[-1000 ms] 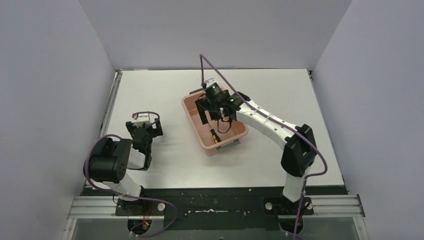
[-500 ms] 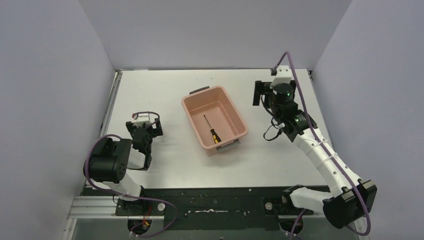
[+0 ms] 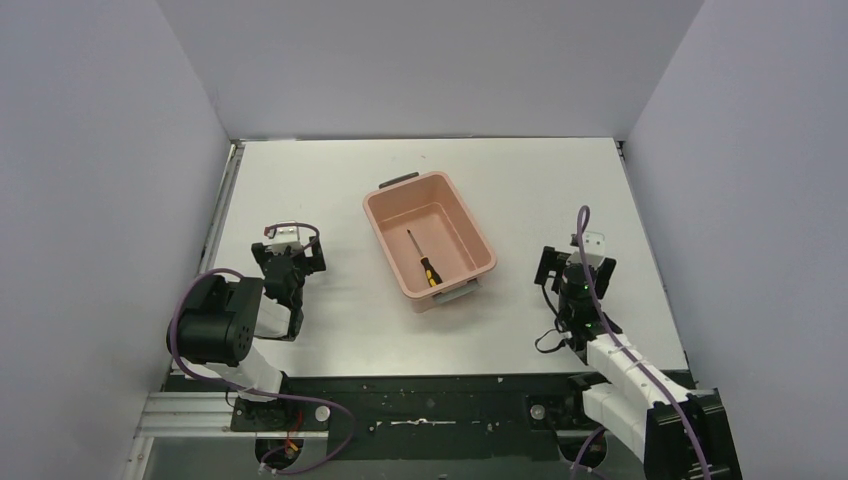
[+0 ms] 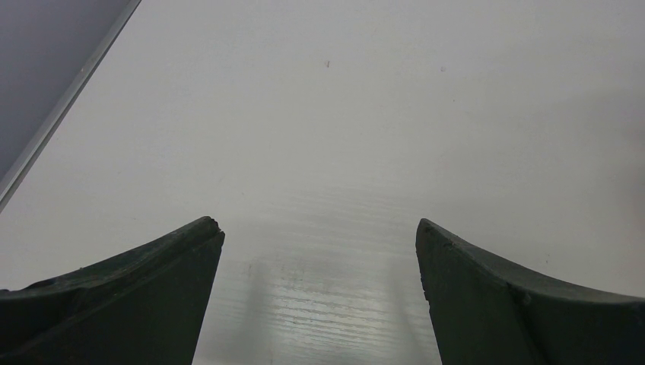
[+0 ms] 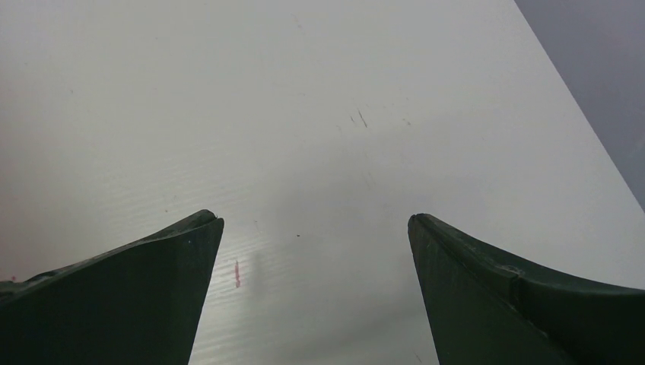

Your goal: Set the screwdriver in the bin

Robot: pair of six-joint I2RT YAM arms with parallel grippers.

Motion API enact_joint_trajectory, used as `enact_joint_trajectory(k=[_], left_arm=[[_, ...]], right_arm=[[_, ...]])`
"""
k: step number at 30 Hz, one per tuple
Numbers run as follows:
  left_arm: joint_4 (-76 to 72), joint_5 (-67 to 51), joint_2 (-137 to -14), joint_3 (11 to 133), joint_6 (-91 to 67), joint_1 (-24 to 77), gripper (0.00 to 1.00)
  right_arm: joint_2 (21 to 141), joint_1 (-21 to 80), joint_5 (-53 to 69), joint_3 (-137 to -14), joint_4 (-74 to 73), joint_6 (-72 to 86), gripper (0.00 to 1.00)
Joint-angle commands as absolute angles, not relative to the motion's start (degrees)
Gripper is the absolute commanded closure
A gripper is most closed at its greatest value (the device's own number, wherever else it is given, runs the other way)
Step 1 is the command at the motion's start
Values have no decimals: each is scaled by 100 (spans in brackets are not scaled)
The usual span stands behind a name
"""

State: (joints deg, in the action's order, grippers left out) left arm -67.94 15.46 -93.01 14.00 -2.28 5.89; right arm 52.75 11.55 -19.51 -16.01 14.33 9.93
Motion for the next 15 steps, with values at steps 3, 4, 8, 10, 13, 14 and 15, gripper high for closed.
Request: enact_joint_trajectory(k=[3,4,8,10,13,14,15], left_arm=[[-6976,1456,-9235,1433,-185,562,3],[-6972,1457,-9223,1433,-185,562,3],[-6972,1456,-9229,1433,-186,562,3],[-6954,1452,-9239,1448,-189,561,3],[-6925,1442,-9247,1469,-185,558,3],[-6909,1434,-9255,1483,-185,562,3],[-6908,1433,-9244,1471,-191,562,3]], right_arm=[[5007,1112,-2331,-1060,3145,1079,0],[5002,1111,-2312,-1040,3178,1074,0],[5073,1127,-2260,-1092,3158,1048,0],[5111,1124,-2259,-1128,3123,1048,0],[5124,1125,-2234,-1142,3094,1039,0],[5117,1114,-2233,-1136,3094,1037,0],[5116,1121,-2232,-1134,3105,1042,0]])
